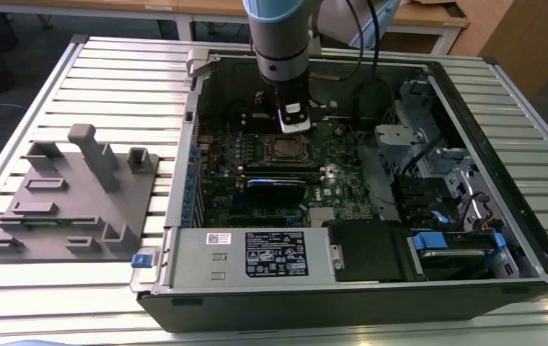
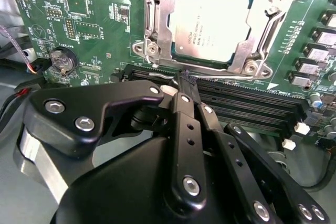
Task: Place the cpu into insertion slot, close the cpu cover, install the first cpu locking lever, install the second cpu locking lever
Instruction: 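Install the first cpu locking lever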
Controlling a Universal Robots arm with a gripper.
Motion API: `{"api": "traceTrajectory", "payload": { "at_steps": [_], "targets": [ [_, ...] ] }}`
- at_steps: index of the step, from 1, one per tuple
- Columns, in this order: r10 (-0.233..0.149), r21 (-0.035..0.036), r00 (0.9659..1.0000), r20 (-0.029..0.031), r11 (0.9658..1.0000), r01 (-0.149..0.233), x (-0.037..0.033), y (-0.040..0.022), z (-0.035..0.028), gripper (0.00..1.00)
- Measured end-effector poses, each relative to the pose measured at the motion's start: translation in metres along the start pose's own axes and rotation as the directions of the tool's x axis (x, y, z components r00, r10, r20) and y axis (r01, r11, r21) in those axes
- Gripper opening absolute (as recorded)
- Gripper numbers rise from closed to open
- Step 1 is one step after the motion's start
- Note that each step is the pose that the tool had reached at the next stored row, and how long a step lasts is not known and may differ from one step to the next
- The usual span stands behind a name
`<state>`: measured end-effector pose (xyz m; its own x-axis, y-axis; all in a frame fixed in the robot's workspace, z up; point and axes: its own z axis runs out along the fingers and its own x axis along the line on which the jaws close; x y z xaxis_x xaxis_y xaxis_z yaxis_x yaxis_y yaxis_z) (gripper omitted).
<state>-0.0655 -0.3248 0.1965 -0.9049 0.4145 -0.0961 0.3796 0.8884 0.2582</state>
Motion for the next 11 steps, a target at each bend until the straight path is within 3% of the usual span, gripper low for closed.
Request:
{"api": "traceTrajectory", "payload": {
  "at_steps": [4, 11],
  "targets": [
    [-0.002, 0.0053, 1.0, 0.0043, 1.0, 0.002, 0.0012, 0.0012, 0.0002, 0.11],
    [-0.003, 0.0053, 1.0, 0.0058, 1.0, 0.003, 0.0041, 0.0053, 0.0013, 0.11]
  ]
}}
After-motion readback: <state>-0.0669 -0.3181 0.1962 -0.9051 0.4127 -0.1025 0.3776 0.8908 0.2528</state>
